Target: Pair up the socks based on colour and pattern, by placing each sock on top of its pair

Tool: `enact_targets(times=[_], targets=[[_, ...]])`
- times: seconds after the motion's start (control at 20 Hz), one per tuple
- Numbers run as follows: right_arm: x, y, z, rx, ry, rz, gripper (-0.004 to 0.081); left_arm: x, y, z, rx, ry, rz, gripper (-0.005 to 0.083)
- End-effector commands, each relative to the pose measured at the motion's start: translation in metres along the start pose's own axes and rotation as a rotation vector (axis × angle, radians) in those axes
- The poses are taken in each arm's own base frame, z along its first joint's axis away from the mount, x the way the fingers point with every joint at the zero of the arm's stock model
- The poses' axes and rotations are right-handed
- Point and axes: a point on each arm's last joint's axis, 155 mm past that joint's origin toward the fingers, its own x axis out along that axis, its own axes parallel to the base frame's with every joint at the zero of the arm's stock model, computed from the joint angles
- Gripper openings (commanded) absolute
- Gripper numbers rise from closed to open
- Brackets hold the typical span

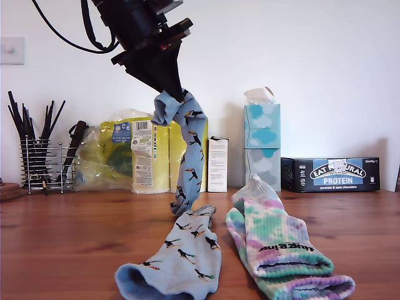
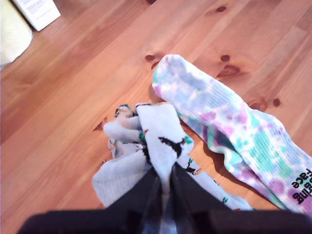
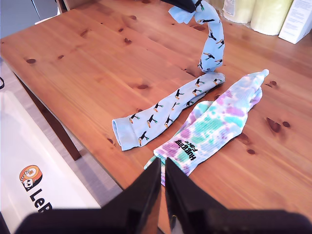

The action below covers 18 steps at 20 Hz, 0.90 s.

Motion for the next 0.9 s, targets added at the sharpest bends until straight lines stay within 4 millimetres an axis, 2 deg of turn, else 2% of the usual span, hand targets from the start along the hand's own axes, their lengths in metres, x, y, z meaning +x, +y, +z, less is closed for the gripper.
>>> enact_targets(times=[0.0,0.15,0.45,0.7,0.85], targets=[[0.004,0.000,-0.005,0.005,0.012,0.003,-0.0013,-0.006,-0.002,0.012,0.016,-0.033,0.009,-0.0021],[0.004,0.000,-0.006,0.005,0.013,0.003,-0.0013,-0.009,0.001,0.015,0.018,-0.041,0.025,-0.0021],[0.004,0.000,-0.006,0.005,0.013,0.003,-0.0013,-0.031,0.011,0.037,0.028,-0.133,0.093,-0.0021],[0.004,0.000,-0.006,0.005,0.013,0.003,-0.0013,-0.030,0.008,0.032,0.029,-0.110,0.084,-0.0021],[0.004,0.001,-0.006,0.005,0.013,0.005,-0.0013,-0.021,0.001,0.003,0.055,0.007,0.051,-0.0021]])
